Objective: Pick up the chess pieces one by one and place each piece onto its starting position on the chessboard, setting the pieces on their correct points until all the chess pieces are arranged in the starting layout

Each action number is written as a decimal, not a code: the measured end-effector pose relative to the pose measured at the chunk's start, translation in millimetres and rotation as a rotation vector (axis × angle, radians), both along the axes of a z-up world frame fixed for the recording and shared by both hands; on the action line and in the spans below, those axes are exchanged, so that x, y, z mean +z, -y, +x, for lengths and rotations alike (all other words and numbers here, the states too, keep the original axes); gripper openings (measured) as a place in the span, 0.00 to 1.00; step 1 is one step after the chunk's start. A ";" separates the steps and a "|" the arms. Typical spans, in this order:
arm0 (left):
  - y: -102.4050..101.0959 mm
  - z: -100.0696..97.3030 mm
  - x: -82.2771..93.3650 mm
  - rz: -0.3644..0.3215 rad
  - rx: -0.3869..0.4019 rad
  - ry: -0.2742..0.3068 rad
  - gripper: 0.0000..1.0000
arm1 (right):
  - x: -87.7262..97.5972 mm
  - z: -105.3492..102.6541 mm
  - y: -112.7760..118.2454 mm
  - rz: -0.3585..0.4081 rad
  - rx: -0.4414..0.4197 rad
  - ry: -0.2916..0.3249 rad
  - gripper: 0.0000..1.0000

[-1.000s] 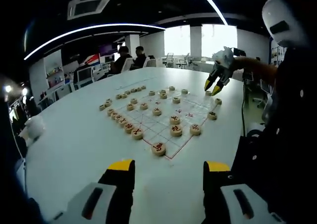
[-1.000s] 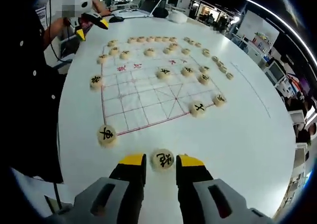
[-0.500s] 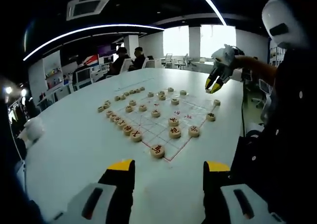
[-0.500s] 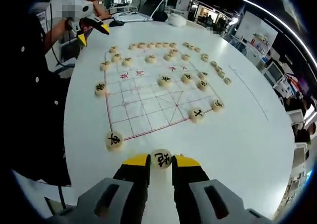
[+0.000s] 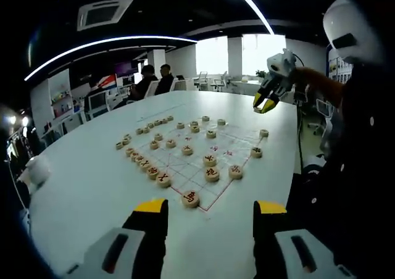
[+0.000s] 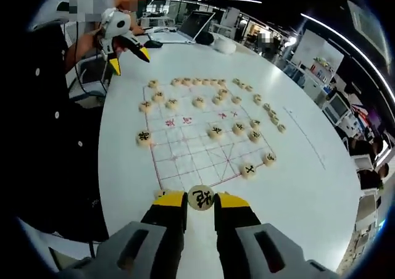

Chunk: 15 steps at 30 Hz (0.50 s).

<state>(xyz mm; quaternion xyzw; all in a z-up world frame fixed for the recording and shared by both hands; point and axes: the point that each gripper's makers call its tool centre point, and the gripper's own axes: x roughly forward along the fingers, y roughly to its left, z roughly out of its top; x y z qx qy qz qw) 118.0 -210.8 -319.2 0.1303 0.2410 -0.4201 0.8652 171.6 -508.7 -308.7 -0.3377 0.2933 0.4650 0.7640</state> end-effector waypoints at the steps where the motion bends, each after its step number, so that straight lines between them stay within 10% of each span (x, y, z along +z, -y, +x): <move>1: -0.7 -0.5 0.3 -0.001 0.001 0.001 0.57 | -0.6 0.2 -3.2 -0.001 0.006 -0.002 0.19; 15: -13.5 -8.2 1.8 -0.003 0.038 0.006 0.57 | -31.3 2.3 -56.3 -0.012 0.128 -0.049 0.19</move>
